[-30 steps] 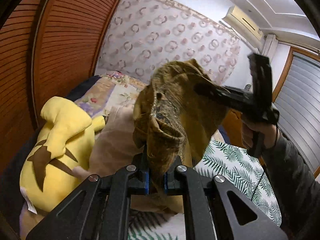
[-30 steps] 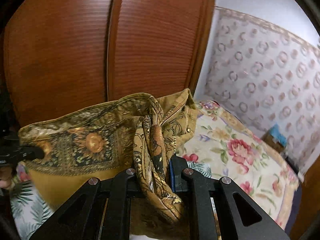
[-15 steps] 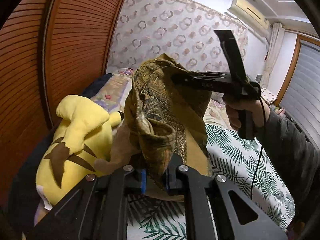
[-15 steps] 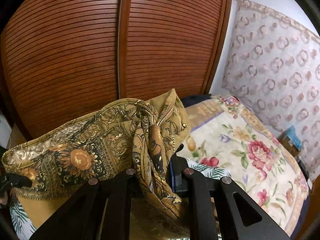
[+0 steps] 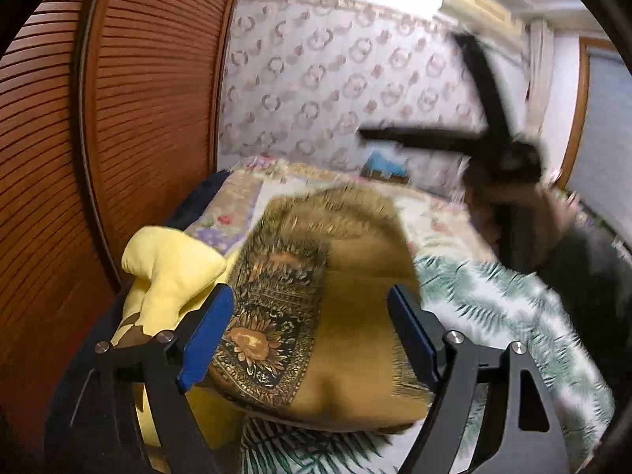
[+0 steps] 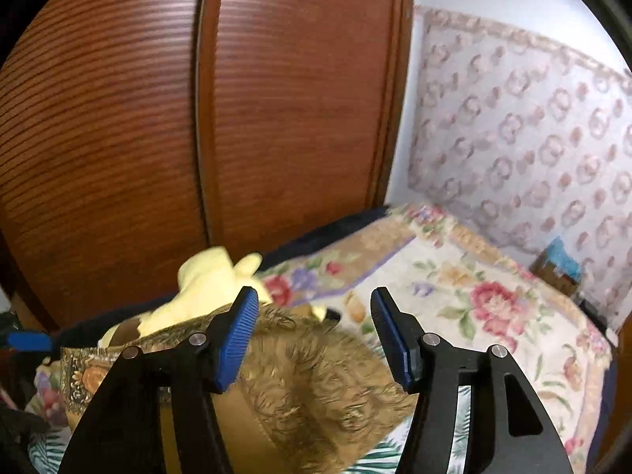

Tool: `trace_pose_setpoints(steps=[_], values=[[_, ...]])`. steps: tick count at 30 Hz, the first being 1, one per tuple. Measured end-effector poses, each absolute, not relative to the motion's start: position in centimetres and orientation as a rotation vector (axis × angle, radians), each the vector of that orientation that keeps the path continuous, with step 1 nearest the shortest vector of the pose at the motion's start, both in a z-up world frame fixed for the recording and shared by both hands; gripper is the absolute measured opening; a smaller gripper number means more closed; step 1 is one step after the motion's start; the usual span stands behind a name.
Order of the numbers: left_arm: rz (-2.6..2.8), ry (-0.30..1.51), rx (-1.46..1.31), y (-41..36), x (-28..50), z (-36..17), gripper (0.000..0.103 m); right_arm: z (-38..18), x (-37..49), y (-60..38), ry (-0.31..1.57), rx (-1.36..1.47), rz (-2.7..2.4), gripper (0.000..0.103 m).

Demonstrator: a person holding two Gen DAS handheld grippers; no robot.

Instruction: Fold small clothes

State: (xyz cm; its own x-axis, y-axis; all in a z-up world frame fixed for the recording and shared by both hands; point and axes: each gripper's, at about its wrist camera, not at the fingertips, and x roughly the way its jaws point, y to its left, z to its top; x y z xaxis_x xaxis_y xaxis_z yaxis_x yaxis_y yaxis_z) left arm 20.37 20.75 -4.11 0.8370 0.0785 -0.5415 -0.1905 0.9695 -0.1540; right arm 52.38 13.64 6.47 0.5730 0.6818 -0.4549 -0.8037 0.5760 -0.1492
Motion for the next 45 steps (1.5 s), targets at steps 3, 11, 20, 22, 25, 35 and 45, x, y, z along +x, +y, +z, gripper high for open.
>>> trace_pose_setpoints(steps=[3, 11, 20, 22, 25, 35, 45], values=[[0.162, 0.606, -0.196, 20.9, 21.2, -5.5, 0.081, 6.1, 51.7, 12.5, 0.398, -0.340, 0.959, 0.062], [0.201, 0.692, -0.210, 21.8, 21.9, -8.3, 0.081, -0.6, 53.1, 14.7, 0.587, -0.408, 0.975, 0.061], [0.238, 0.651, -0.181, 21.4, 21.1, -7.5, 0.090, -4.5, 56.6, 17.5, 0.641, -0.298, 0.966, 0.062], [0.253, 0.624, -0.155, 21.1, 20.7, -6.9, 0.093, -4.8, 57.4, 17.4, 0.630, -0.289, 0.960, 0.062], [0.272, 0.616, -0.132, 21.0, 20.3, -6.5, 0.103, -5.7, 57.7, 16.8, 0.623, -0.284, 0.948, 0.062], [0.268, 0.604, -0.128, 20.5, 19.1, -5.9, 0.103, -4.6, 54.5, 15.1, 0.606, -0.296, 0.888, 0.062], [0.282, 0.598, -0.097, 18.8, 16.8, -4.6, 0.103, -1.9, 48.3, 11.5, 0.558, -0.246, 0.895, 0.067]])
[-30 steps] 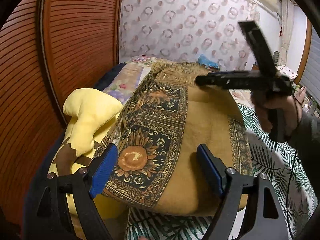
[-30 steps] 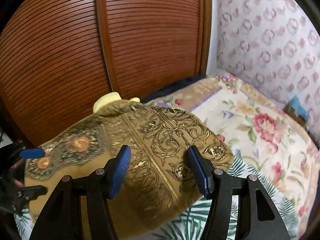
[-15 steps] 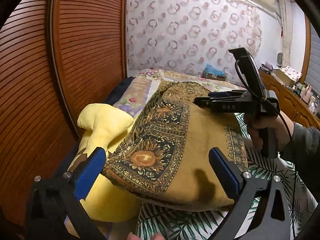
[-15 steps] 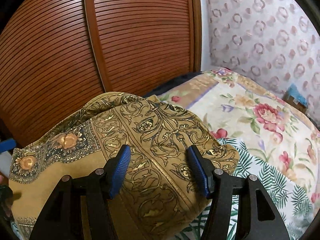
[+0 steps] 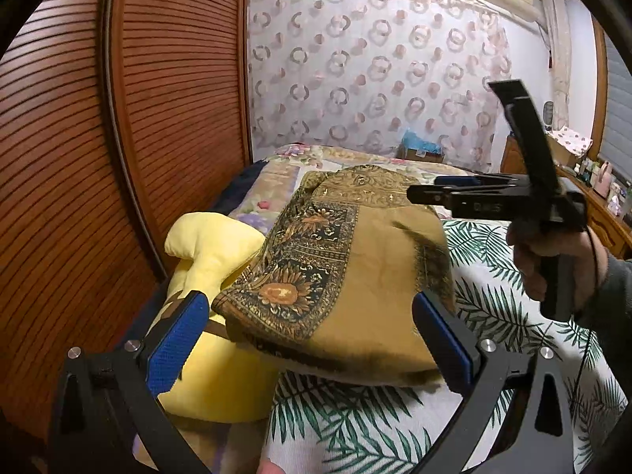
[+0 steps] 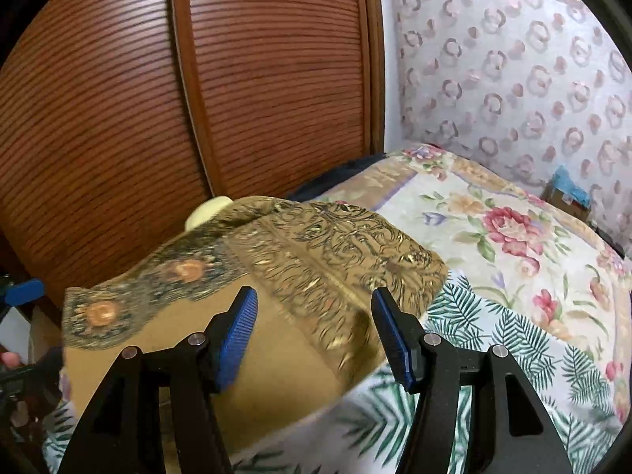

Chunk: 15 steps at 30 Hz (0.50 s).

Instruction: Fold small clothes

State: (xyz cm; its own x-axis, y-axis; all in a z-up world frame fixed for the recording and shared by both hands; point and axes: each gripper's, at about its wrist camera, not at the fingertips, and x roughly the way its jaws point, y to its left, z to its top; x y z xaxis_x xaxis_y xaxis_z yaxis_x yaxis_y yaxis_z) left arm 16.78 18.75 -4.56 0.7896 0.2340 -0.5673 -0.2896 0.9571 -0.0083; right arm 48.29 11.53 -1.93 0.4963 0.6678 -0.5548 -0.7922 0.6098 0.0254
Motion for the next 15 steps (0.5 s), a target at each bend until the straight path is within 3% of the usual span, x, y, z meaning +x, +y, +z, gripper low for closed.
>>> trace_pose_setpoints(steps=[8, 15], values=[[0.273, 0.586, -0.098, 17.4, 14.3, -3.6, 0.103, -0.9, 43.2, 9.1, 0.539, -0.255, 0.903, 0.081], [0.270, 0.579, -0.094, 16.3, 12.2, -3.3, 0.103, -0.7, 39.1, 7.0, 0.519, -0.250, 0.877, 0.084]])
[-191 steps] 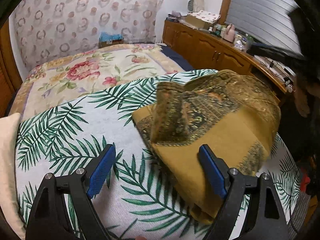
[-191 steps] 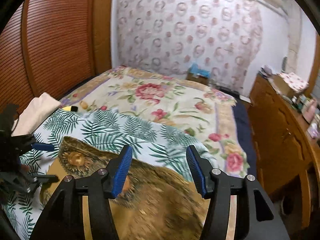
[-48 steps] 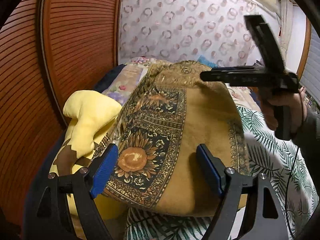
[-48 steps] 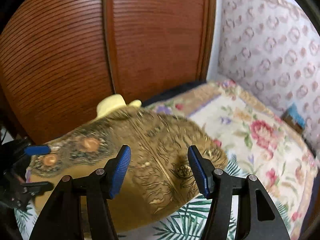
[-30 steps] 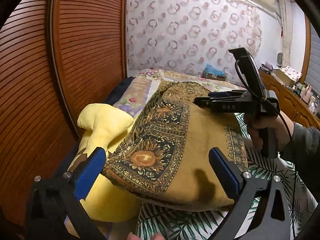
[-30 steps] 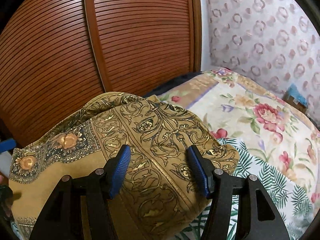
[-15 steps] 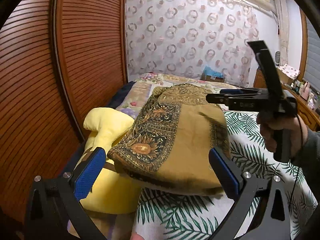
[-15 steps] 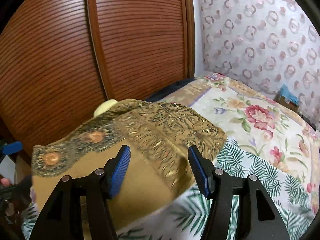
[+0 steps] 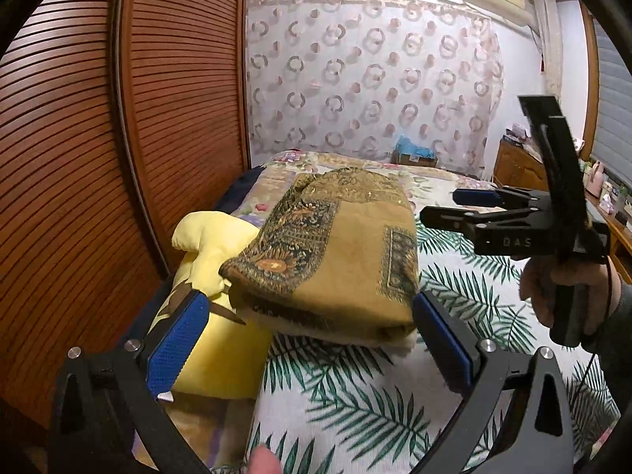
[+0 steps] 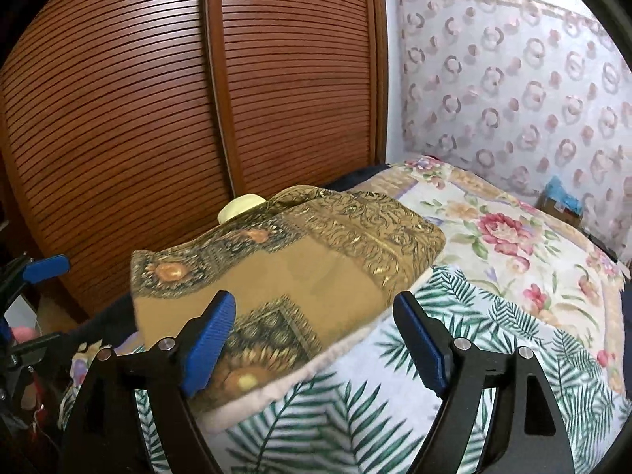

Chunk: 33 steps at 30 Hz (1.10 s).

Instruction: Fold small clothes

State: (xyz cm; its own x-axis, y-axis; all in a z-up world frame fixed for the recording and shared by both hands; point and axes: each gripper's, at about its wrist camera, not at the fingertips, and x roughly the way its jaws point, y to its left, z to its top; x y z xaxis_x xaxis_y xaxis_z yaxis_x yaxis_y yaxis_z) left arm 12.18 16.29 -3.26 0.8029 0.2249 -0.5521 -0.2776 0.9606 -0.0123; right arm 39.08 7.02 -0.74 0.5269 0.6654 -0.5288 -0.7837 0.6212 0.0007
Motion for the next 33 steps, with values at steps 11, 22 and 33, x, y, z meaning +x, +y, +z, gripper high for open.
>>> trace_pose_setpoints(steps=[11, 22, 33], values=[[0.202, 0.601, -0.125, 14.3, 10.5, -4.3, 0.103, -0.4, 32.1, 1.9, 0.492, -0.227, 0.818, 0.084], [0.116, 0.576, -0.081, 9.2, 10.2, -3.0, 0.103, 1.1, 24.4, -5.5, 0.466, -0.174, 0.686, 0.084], [0.016, 0.540, -0.048, 3.5, 9.2, -1.2, 0.103, 2.3, 16.6, -12.6, 0.439, -0.094, 0.564, 0.087]])
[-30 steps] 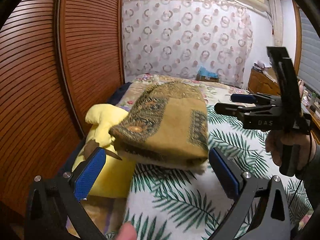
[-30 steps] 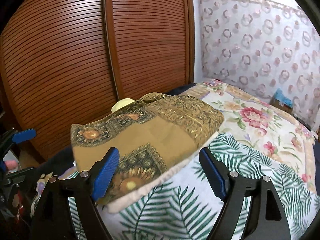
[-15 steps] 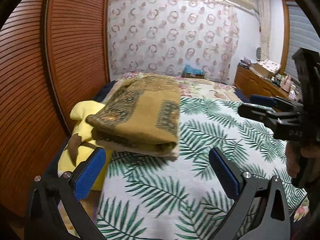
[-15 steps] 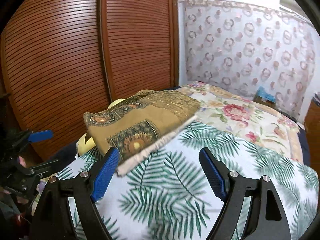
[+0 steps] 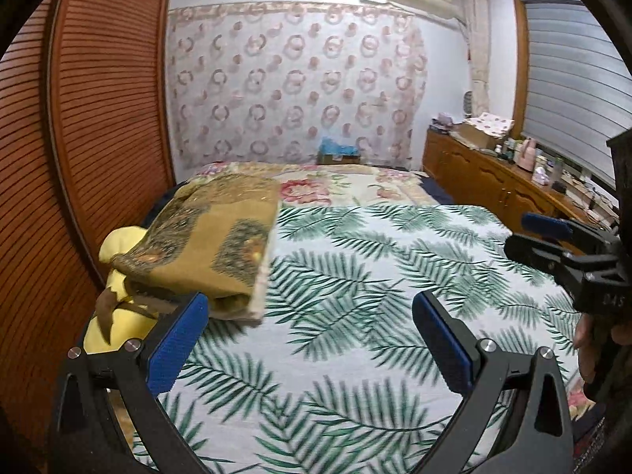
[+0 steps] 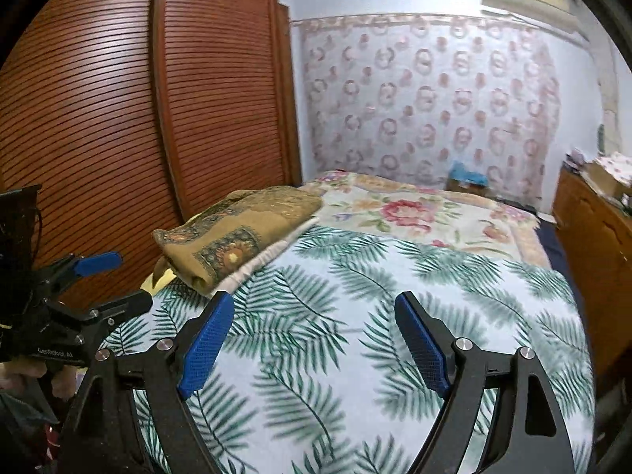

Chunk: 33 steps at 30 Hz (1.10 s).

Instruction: Fold small clothes

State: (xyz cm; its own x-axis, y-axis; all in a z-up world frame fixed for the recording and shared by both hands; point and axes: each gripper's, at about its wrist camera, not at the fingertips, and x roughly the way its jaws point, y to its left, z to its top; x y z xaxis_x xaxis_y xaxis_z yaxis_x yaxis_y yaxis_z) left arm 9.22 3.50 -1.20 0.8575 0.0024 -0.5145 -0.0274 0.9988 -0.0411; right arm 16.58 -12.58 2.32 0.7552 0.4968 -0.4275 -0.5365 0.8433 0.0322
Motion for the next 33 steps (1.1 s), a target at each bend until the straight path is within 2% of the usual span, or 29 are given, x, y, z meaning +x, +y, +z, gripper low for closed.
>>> trace_pose_setpoints(steps=[19, 33], values=[[-0.093, 0.467, -0.010, -4.7, 10.0, 2.8, 0.103, 5.4, 9.2, -22.1, 0.368, -0.028, 0.348, 0.090], [-0.067, 0.393, -0.016, -4.3, 8.2, 6.4, 0.103, 7.5, 5.7, -22.9, 0.258, -0.021, 0.287, 0.090]])
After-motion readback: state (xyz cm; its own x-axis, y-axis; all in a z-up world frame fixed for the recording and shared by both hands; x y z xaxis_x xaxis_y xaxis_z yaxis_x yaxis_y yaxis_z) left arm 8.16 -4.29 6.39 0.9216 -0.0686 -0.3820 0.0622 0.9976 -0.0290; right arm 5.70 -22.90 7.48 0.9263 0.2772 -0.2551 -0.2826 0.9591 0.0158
